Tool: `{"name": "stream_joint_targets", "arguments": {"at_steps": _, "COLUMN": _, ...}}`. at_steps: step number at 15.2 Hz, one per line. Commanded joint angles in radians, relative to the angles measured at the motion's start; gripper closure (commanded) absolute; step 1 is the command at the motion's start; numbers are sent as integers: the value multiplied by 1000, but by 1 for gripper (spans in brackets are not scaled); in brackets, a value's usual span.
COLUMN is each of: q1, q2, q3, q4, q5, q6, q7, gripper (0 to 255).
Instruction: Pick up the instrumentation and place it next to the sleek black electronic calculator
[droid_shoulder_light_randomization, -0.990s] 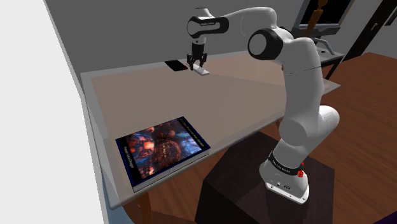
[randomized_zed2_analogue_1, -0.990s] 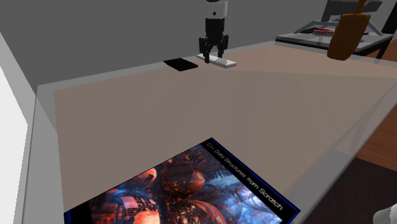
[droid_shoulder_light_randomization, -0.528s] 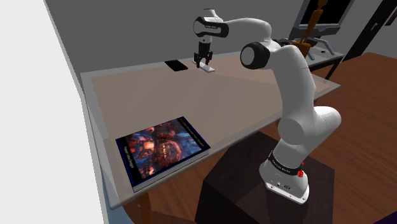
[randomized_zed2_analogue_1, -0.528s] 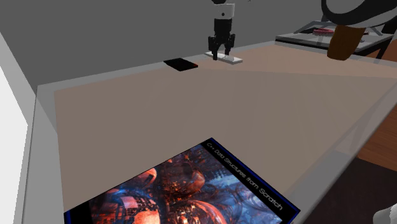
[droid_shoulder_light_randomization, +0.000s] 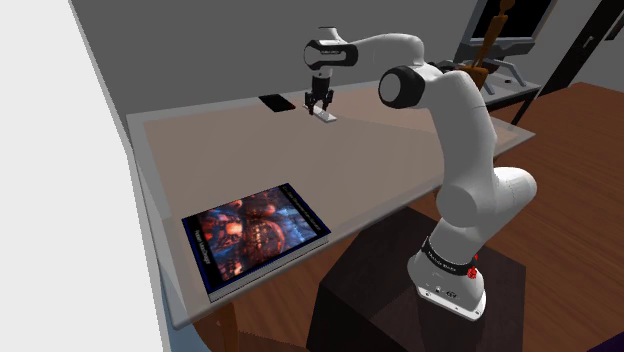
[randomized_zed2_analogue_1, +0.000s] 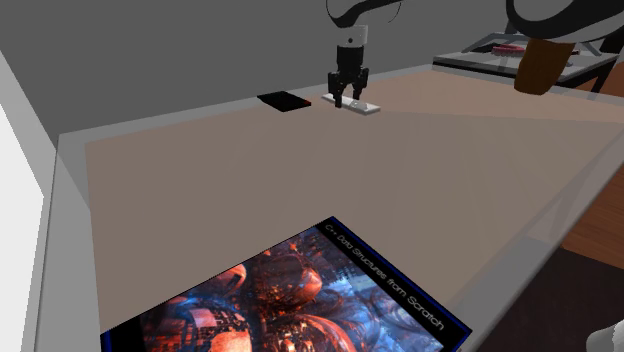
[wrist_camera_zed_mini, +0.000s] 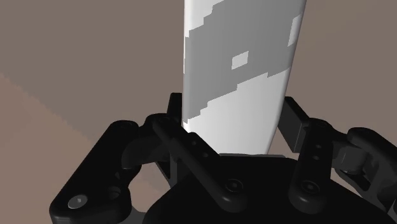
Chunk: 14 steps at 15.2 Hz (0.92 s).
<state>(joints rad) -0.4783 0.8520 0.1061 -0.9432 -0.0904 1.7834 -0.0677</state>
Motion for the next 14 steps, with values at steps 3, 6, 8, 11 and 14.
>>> {"name": "stream_joint_targets", "arguments": {"at_steps": 3, "q1": -3, "q2": 3, "q3": 0, "q4": -49, "q5": -1, "q6": 53, "q7": 2, "gripper": 255}}
{"name": "stream_joint_targets", "arguments": {"at_steps": 6, "q1": -3, "q2": 6, "q3": -1, "q4": -60, "q5": -1, "q6": 67, "q7": 2, "gripper": 255}}
{"name": "stream_joint_targets", "arguments": {"at_steps": 8, "q1": -3, "q2": 6, "q3": -1, "q4": -60, "q5": -1, "q6": 67, "q7": 2, "gripper": 255}}
{"name": "stream_joint_targets", "arguments": {"at_steps": 11, "q1": -3, "q2": 6, "q3": -1, "q4": -60, "q5": -1, "q6": 67, "q7": 2, "gripper": 255}}
{"name": "stream_joint_targets", "arguments": {"at_steps": 14, "q1": -3, "q2": 5, "q3": -1, "q4": -61, "q5": -1, "q6": 67, "q7": 2, "gripper": 0}}
